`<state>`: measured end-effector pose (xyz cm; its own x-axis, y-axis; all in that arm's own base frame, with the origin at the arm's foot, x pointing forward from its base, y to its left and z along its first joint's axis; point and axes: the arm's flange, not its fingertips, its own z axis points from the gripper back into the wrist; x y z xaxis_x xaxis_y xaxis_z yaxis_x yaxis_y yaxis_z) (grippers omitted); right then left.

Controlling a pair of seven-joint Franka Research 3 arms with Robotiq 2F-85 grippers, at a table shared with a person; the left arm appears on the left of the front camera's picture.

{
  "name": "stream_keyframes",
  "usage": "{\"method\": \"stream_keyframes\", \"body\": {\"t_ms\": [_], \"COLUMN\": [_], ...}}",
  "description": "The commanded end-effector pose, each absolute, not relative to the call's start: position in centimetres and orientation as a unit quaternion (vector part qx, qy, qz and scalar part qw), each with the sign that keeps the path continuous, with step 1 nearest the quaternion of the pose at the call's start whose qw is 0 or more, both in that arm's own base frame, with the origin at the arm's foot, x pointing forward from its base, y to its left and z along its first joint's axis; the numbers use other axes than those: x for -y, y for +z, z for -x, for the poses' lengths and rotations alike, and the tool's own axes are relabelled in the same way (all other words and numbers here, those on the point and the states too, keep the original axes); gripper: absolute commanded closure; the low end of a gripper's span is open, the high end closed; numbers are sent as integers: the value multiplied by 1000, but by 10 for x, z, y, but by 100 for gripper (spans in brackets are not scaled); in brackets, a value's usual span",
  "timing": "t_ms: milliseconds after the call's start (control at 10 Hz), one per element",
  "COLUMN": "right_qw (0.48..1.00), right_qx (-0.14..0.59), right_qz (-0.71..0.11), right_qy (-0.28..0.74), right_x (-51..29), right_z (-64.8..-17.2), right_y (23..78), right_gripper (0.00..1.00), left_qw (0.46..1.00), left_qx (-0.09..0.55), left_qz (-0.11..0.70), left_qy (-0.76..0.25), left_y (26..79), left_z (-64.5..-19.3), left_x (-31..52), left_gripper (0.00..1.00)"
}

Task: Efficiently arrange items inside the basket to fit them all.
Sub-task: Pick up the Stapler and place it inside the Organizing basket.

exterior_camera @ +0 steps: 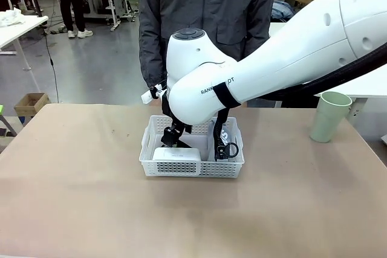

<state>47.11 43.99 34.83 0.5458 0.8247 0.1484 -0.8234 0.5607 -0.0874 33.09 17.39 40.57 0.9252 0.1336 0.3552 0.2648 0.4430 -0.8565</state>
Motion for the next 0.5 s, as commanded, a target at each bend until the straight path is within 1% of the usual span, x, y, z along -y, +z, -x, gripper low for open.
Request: {"method": "stream_keyframes", "body": {"t_ms": [0, 200, 300, 400], "right_qw": [878, 887, 910, 936], "right_qx": [102, 132, 127, 89], "right_qz": [-5, -14, -35, -81], "right_qy": [467, 441, 394, 331], "right_x": [-432, -409, -383, -350], "right_z": [-471, -466, -462, -463], "right_y": [355, 382, 405, 422], "right_gripper": [0, 0, 0, 0], "left_qw": [827, 827, 827, 827], "left_qx": [185, 185, 185, 185], "left_qz": [530, 530, 530, 530], "left_qy": [-39, -39, -39, -39], "left_y": [409, 409, 409, 409], "left_z": [-327, -327, -327, -327], "left_x": [-173, -173, -173, -173], "left_gripper": [0, 0, 0, 0]}}
